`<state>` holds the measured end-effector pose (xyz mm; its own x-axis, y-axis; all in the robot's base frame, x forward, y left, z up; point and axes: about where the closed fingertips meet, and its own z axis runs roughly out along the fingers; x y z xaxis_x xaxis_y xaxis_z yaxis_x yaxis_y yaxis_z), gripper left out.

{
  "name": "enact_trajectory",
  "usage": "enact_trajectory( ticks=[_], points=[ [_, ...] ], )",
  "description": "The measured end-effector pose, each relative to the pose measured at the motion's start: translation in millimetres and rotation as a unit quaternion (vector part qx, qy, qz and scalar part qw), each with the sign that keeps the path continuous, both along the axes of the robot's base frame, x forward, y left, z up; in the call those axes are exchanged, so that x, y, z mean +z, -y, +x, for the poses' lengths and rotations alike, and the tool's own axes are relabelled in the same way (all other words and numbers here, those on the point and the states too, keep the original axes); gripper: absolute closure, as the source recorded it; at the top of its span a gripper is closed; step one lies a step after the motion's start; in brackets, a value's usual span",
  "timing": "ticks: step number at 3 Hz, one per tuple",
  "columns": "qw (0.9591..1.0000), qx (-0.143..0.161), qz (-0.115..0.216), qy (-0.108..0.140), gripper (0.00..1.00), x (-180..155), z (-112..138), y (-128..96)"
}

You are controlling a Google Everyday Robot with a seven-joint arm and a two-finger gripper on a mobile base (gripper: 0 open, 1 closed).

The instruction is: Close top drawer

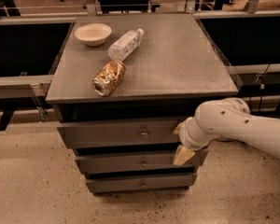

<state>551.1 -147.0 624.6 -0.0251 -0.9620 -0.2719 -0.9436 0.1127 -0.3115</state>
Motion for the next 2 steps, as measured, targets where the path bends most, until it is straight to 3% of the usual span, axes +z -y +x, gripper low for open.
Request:
enact_trajectory(
  ticks=[1,2],
  points=[
    [1.0000,0.001,0.001,0.000,0.00,0.0,-0.4,-0.1],
    [1.0000,0.001,0.001,0.000,0.00,0.0,-0.4,-0.1]
  ],
)
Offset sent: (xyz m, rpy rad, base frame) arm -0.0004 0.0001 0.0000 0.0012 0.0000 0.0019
